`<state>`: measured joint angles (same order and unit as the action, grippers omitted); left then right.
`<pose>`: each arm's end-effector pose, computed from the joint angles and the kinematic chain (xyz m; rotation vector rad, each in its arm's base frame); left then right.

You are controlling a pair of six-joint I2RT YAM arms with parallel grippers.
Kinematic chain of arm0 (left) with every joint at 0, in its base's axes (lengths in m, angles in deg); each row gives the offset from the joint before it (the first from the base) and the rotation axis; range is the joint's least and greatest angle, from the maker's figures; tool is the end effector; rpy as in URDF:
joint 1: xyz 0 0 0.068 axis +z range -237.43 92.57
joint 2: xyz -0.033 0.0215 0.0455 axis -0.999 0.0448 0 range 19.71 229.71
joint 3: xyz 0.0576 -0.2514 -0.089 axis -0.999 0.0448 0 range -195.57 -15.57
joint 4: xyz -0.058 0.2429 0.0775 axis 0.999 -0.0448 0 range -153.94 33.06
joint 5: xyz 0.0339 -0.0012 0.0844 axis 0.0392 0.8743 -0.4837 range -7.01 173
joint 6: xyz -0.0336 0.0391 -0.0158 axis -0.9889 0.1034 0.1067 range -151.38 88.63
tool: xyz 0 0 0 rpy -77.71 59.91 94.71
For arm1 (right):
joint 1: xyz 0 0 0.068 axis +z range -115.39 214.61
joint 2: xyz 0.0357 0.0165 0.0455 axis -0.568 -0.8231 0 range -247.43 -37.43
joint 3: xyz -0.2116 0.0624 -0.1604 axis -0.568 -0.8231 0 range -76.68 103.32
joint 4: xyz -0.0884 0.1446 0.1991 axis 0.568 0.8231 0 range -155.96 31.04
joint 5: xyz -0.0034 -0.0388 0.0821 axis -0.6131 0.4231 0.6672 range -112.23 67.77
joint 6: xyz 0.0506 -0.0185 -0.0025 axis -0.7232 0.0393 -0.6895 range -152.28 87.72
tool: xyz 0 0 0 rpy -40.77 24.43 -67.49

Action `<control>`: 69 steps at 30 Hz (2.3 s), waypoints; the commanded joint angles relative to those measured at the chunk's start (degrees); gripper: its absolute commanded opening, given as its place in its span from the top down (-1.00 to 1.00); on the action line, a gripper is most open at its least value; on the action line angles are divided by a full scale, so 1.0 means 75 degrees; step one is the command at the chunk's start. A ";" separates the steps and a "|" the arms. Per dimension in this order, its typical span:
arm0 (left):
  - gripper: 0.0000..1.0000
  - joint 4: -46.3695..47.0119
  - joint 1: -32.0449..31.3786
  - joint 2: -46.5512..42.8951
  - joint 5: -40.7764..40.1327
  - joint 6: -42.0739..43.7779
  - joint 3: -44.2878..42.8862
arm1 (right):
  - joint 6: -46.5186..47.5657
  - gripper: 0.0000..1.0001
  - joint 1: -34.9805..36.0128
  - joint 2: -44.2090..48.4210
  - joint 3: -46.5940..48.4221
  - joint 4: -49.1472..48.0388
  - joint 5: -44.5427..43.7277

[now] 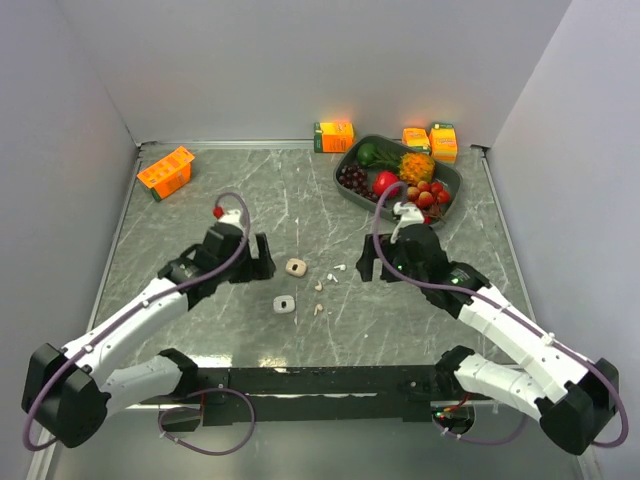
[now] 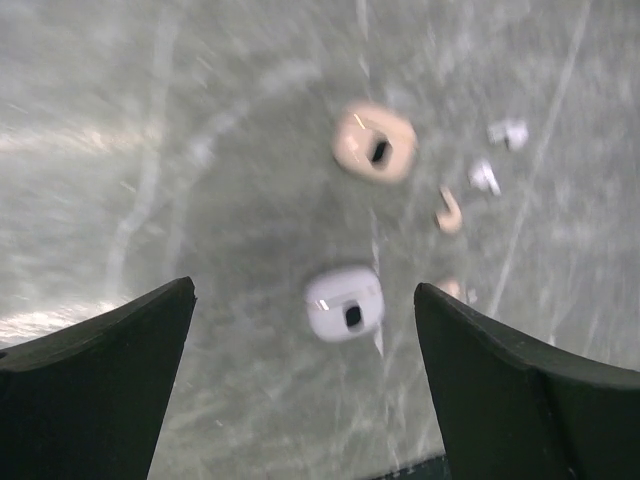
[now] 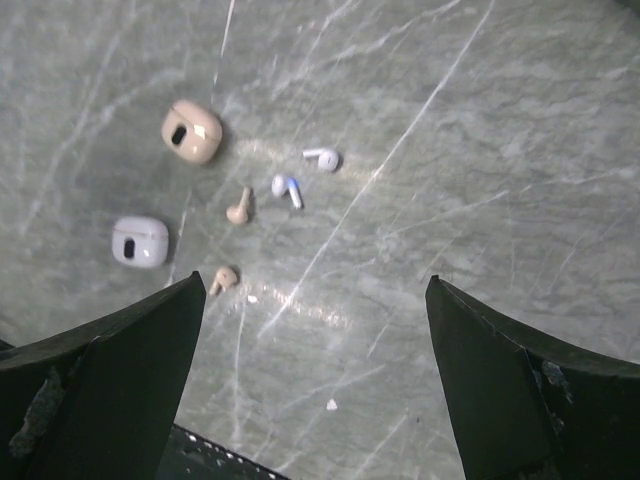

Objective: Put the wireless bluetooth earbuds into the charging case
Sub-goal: Pick up the charging case at the center of the board.

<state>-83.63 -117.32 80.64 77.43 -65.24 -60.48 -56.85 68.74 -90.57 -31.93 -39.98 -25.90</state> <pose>0.1962 -0.1087 0.2601 -0.1319 2.3515 -0.4470 0.1695 0.1121 0.2864 -0.1473 2.2108 0.5111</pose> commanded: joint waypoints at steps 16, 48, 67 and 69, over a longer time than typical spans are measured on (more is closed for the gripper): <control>-0.95 -0.0426 -0.2823 0.1228 -0.1942 -0.4425 0.0326 | 0.0043 -0.99 0.0711 -0.0004 -0.0061 0.0028 -0.0449; -0.64 -0.0788 -0.3620 0.3665 -0.2656 -0.4355 -0.0528 | -0.0004 -0.99 0.0699 0.1004 -0.0400 0.0333 -0.0695; 0.30 -0.0776 -0.3644 0.3947 -0.2797 -0.4367 -0.0423 | 0.0008 -0.99 0.0700 0.1156 -0.0576 0.0357 -0.0789; 0.66 -0.0800 -0.3725 0.3655 -0.2961 -0.4379 -0.0388 | -0.0004 -0.99 0.0699 0.1180 -0.0483 0.0403 -0.0708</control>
<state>-89.47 -144.36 109.55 55.73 -97.07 -64.15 -56.66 73.74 -82.97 -35.97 -37.16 -30.73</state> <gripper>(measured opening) 0.575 0.994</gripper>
